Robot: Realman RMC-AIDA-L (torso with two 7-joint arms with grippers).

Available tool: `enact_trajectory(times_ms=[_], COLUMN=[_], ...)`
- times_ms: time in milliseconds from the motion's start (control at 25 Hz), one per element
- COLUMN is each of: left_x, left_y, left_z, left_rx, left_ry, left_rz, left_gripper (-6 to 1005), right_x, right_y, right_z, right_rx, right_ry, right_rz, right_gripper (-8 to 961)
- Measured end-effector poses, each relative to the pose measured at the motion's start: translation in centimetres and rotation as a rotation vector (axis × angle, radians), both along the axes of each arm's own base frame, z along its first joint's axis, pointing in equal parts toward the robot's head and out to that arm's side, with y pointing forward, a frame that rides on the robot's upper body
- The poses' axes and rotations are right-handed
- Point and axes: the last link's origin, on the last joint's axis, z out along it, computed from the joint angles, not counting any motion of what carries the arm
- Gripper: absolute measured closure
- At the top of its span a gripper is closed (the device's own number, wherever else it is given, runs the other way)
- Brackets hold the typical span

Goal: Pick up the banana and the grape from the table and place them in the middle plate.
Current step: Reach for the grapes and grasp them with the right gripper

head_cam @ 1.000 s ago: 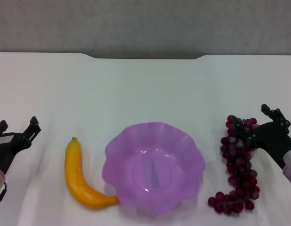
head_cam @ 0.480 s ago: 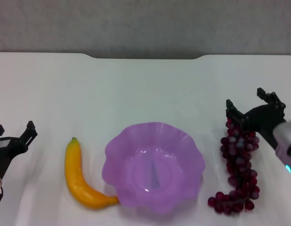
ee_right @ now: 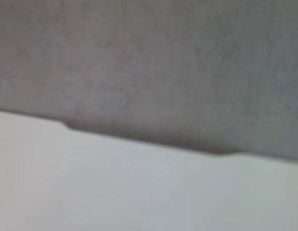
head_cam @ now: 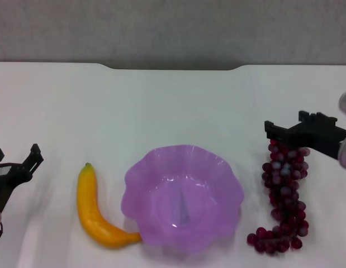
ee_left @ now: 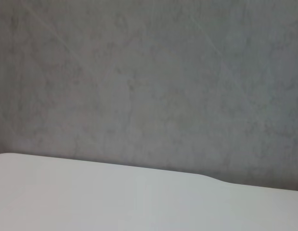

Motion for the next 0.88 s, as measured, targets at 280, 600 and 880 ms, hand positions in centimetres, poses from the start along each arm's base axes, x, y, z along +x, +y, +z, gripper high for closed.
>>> enact_trajectory(times_ms=[280, 600, 880], left_x=[0.0, 0.2, 0.3], left_y=[0.1, 0.2, 0.3], left_z=[0.0, 0.0, 0.0], left_rx=[0.002, 0.002, 0.003], left_ry=[-0.001, -0.002, -0.003], left_rz=[-0.001, -0.005, -0.007], left_gripper=[91, 90, 91], right_x=[-1.0, -1.7, -1.3], right_y=[1.2, 2.5, 2.7], right_z=[2.5, 2.3, -0.5], right_rx=[-0.187, -0.182, -0.183], right_ry=[-0.08, -0.306, -0.271], right_rz=[-0.188, -0.321, -0.274], right_gripper=[62, 65, 64])
